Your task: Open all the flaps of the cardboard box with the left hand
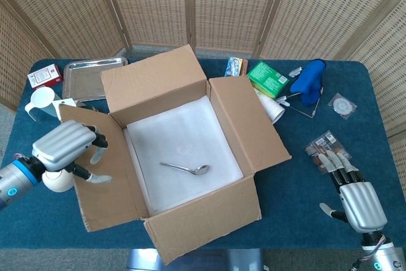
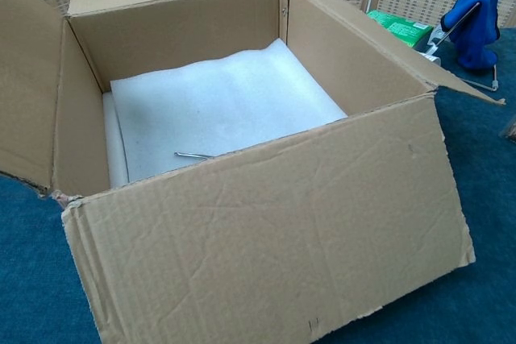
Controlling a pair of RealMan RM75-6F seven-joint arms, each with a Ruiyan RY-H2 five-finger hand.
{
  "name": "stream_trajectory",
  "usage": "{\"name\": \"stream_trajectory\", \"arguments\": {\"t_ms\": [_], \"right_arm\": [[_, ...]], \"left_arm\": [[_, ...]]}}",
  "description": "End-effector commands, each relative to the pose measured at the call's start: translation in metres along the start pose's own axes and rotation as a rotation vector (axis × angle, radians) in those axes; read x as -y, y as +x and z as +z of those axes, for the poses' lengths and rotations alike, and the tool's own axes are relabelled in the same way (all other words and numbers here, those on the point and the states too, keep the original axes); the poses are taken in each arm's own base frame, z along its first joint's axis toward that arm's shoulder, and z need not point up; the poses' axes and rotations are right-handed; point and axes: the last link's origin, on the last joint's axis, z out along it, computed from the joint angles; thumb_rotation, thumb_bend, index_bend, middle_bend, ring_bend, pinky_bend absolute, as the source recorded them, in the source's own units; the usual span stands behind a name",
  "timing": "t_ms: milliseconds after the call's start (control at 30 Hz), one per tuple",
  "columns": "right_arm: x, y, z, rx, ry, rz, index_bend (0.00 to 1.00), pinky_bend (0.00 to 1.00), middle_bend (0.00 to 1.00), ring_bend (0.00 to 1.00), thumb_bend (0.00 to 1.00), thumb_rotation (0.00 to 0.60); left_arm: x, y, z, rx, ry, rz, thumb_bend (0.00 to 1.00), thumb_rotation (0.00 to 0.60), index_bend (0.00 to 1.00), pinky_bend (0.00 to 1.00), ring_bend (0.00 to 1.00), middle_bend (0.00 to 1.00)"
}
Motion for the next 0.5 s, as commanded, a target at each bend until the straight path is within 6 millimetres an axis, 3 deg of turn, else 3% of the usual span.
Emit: {"name": "stream_trajectory", "arguments": {"t_ms": [33, 367, 433, 500], "right_arm": [[0.0, 0.001, 0.0, -0.002, -0.001, 0.002, 0.0, 0.23, 0.0, 0.0, 0.0, 0.6], [0.001, 0.002, -0.001, -0.002, 0.005, 0.007, 0.0, 0.23, 0.0, 0.0, 0.0, 0.6], [0.0, 0.002, -0.001, -0.003, 0.004, 0.008, 0.0, 0.23, 0.0, 0.0, 0.0, 0.6], [0.0, 0.002, -0.001, -0.002, 0.004, 0.009, 0.0, 0.23, 0.0, 0.0, 0.0, 0.6]], "left_arm": [[0.004, -0.012, -0.004, 0.019, 0.002, -0.015, 0.0, 0.314, 0.7, 0.53, 0.46, 0.61], [0.025, -0.051, -0.004, 0.063, 0.044, -0.128, 0.0, 0.301, 0.69, 0.53, 0.46, 0.61], [0.032, -0.06, -0.001, 0.066, 0.057, -0.157, 0.0, 0.298, 0.69, 0.48, 0.45, 0.6], [0.036, -0.062, 0.001, 0.047, 0.057, -0.158, 0.0, 0.298, 0.66, 0.38, 0.39, 0.53]]}}
